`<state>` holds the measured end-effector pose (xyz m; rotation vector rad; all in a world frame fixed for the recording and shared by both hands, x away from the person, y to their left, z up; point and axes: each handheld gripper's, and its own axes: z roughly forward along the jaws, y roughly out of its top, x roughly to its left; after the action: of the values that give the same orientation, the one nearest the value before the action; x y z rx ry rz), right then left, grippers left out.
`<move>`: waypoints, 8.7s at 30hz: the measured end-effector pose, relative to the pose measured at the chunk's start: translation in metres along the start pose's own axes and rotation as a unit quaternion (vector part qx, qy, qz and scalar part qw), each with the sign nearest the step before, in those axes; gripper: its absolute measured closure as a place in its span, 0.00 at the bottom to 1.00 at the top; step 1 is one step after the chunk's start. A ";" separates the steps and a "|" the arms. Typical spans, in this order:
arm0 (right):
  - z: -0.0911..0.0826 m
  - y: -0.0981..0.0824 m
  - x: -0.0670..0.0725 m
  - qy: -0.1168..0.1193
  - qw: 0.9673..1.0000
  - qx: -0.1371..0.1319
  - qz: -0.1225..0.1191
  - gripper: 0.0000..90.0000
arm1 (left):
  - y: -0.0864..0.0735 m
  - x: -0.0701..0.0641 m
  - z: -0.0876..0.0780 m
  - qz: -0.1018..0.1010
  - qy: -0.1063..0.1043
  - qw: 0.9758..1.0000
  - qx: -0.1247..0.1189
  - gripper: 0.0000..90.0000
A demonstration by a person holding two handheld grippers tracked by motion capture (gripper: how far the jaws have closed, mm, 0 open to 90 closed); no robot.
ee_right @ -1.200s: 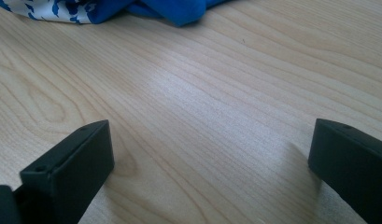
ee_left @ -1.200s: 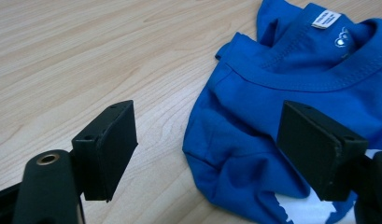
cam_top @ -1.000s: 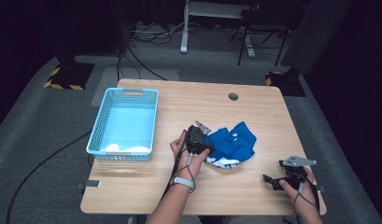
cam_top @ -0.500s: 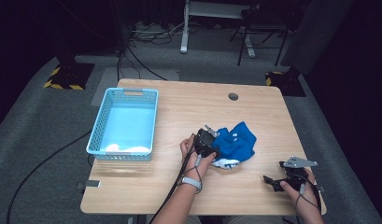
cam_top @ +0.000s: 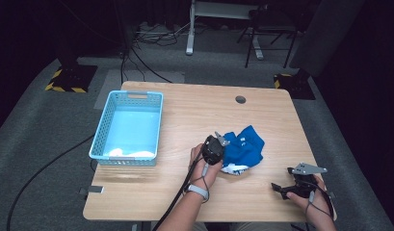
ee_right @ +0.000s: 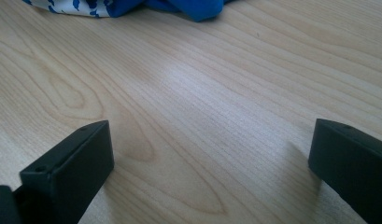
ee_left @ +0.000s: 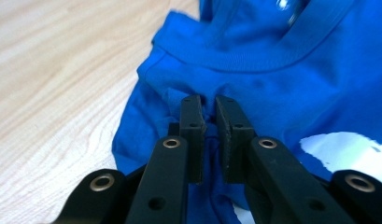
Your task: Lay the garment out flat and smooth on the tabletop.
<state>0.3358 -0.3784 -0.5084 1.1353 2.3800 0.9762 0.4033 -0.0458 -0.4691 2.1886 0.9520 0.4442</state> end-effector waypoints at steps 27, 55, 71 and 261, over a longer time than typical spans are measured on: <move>-0.004 0.040 -0.002 0.000 0.999 -0.033 0.001 0.22 | -0.034 0.002 -0.062 -0.010 0.003 0.999 -0.041 0.90; 0.029 0.107 0.026 0.040 0.998 -0.021 -0.054 0.32 | -0.077 0.027 -0.081 -0.075 0.027 0.996 -0.030 0.79; 0.070 0.114 0.045 0.077 0.994 0.034 -0.064 0.51 | -0.097 0.038 -0.093 -0.106 0.041 0.993 -0.028 0.68; -0.002 0.034 0.015 -0.044 0.998 -0.048 0.002 0.35 | -0.071 0.027 -0.056 -0.136 0.078 0.988 0.006 0.39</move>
<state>0.3444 -0.3523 -0.4827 1.1234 2.2382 1.0100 0.3554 0.0343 -0.4801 2.0164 1.3210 0.4831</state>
